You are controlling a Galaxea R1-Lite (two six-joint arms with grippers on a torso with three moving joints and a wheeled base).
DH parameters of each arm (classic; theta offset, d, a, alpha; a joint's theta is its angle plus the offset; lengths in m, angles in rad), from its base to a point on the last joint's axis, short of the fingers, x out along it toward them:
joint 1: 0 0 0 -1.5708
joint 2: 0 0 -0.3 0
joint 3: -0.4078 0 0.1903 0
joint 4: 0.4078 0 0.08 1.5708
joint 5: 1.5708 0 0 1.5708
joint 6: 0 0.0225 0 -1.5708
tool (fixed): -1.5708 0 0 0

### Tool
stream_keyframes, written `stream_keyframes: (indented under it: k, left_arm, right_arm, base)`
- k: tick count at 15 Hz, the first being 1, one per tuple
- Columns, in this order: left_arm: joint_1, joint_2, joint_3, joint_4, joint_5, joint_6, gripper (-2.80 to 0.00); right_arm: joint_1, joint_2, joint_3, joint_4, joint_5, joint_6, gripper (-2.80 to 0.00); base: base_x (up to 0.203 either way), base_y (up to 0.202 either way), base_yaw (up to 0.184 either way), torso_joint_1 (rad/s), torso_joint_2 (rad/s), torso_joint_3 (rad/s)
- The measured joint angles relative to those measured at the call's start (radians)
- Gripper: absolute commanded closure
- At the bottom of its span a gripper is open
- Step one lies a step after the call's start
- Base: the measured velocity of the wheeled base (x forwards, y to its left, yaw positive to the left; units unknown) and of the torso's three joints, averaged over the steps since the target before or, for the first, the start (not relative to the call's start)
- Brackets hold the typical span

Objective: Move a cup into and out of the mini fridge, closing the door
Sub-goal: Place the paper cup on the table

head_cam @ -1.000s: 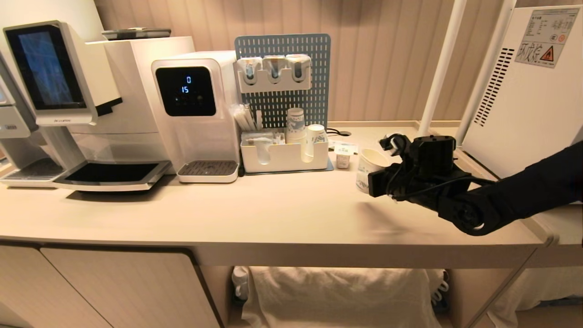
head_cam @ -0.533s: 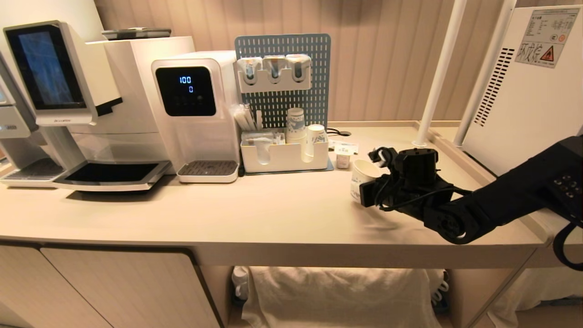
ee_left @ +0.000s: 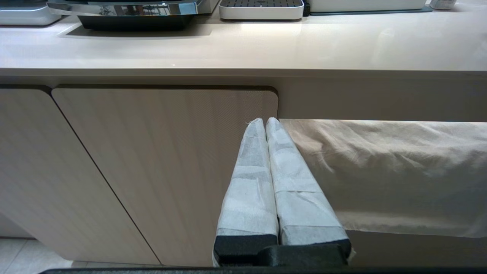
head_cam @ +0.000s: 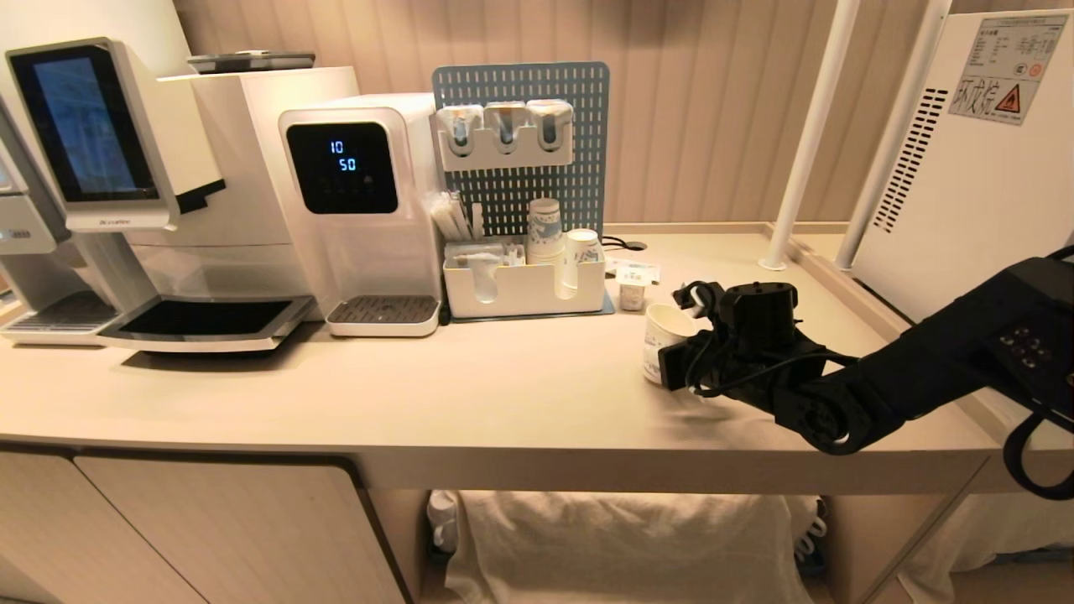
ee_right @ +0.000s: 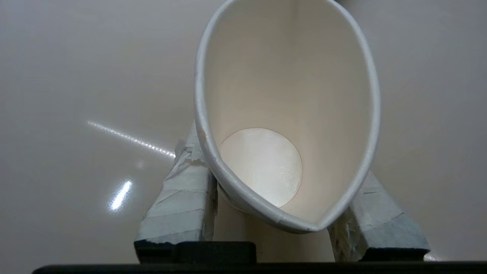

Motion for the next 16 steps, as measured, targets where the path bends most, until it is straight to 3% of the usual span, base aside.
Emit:
stream_keyframes:
  k: [8, 16]
  left_arm:
    - [0.0, 0.0, 0.0, 0.0, 0.0, 0.0, 0.0]
    - [0.0, 0.0, 0.0, 0.0, 0.0, 0.0, 0.0]
  right_arm:
    - [0.0, -0.018, 0.018, 0.011, 0.005, 0.005, -2.8]
    - [-0.002, -0.192, 0.104, 0.182, 0.01, 0.005, -2.8]
  base:
    - [0.0, 0.0, 0.0, 0.0, 0.0, 0.0]
    - [0.0, 0.0, 0.0, 0.0, 0.0, 0.0]
